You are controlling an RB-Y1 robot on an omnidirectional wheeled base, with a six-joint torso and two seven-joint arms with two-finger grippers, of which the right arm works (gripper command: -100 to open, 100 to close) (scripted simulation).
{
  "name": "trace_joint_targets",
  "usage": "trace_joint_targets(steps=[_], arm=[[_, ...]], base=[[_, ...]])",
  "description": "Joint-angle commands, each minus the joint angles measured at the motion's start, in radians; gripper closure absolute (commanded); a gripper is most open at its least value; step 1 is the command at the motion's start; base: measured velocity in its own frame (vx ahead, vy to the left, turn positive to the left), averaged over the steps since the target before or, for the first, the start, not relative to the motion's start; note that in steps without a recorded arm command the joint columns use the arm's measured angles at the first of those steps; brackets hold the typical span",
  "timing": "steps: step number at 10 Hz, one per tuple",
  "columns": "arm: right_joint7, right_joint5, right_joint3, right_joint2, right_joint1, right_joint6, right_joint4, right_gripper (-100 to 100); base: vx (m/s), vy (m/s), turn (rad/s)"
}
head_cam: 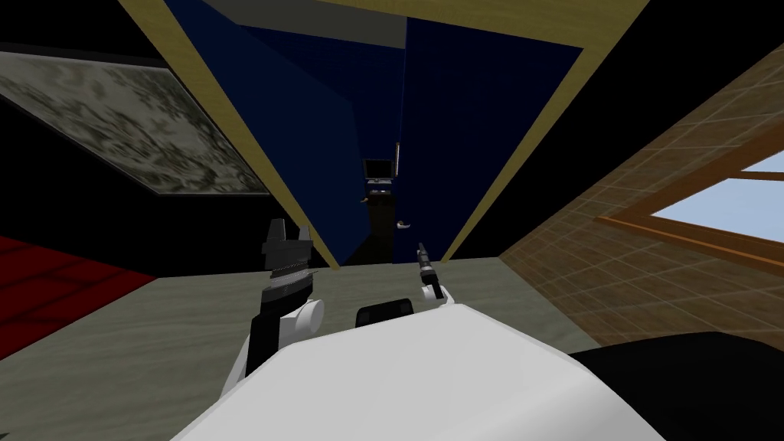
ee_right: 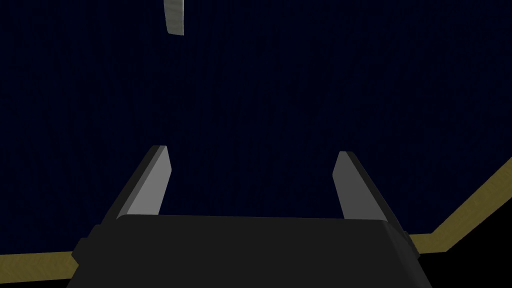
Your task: Push the door open
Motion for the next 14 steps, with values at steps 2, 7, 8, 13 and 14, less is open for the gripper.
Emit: trace_joint_targets(steps=[2,7,8,13,14], arm=[[-0.003,-0.003,-0.006,0.016,-0.028,-0.010,0.069,-100],[-0.010,-0.006,-0.014,0.041,-0.063,-0.023,0.161,-100],[-0.011,-0.007,-0.015,0.045,-0.067,-0.025,0.174,-100],[-0.018,-0.011,-0.022,0.078,-0.101,-0.038,0.264,-100],[-0.019,-0.011,-0.024,0.087,-0.107,-0.041,0.282,-100]], base=[[0.110,-0.009,0.011],[0.133,-0.014,0.010],[0.081,-0.025,0.005],[0.129,-0.012,0.008],[0.122,0.000,0.009]])
